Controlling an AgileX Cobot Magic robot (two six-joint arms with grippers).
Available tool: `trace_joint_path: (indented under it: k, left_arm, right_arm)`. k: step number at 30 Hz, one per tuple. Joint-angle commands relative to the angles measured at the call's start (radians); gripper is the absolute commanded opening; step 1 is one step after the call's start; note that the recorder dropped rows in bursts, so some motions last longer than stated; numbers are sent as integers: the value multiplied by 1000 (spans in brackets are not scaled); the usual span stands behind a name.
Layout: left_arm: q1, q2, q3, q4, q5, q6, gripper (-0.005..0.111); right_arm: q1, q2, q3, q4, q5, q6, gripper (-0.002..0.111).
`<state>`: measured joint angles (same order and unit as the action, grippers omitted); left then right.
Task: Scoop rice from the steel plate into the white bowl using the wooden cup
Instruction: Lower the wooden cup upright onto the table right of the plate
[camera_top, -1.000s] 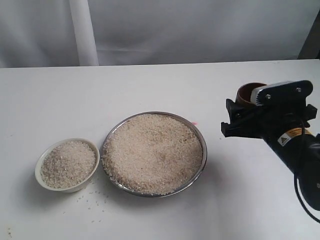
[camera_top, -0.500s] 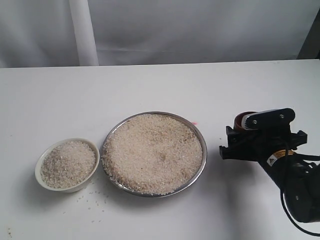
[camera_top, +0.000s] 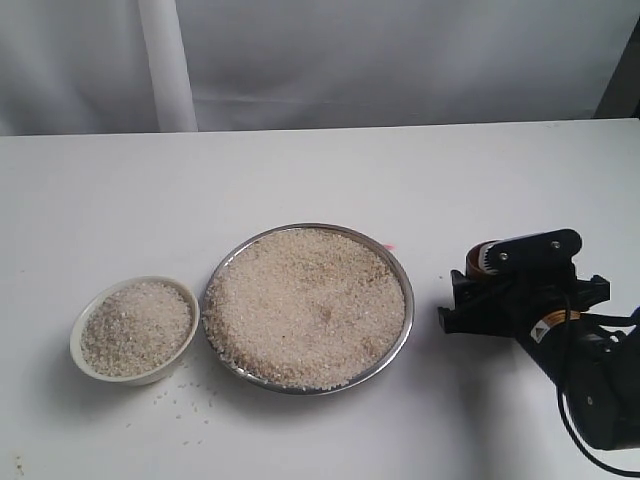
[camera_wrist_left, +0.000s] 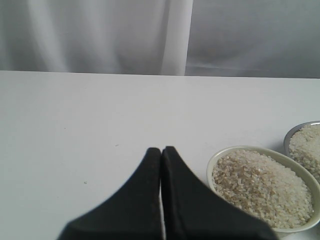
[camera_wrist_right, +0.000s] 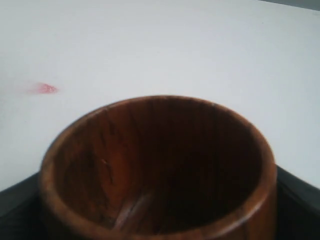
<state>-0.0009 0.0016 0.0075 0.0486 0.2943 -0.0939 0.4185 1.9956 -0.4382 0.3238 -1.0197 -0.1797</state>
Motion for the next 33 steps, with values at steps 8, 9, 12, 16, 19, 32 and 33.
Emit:
trace_joint_path:
  k: [8,9,12,16,19,32,33]
  left_arm:
    - [-4,-2,-8,-5,-10,-2,0]
    - [-4,-2,-8,-5,-10,-2,0]
    - [-4,-2,-8,-5,-10,-2,0]
    - [-4,-2,-8,-5,-10,-2,0]
    - [-4,-2,-8,-5,-10,-2,0]
    - [-4,-2,-8,-5,-10,-2,0]
    - [-4,-2,-8,-5,-10,-2,0]
  right_arm:
    - [0,1,5,-5,44,6,0]
    - [0,1,5,-5,44,6,0]
    - [0,1,5,-5,44,6,0]
    - [0,1,5,-5,44,6,0]
    - [0,1,5,-10,45,6,4]
    - [0,1,5,-10,38,31,102]
    - [0,1,5,-10,38,31,102]
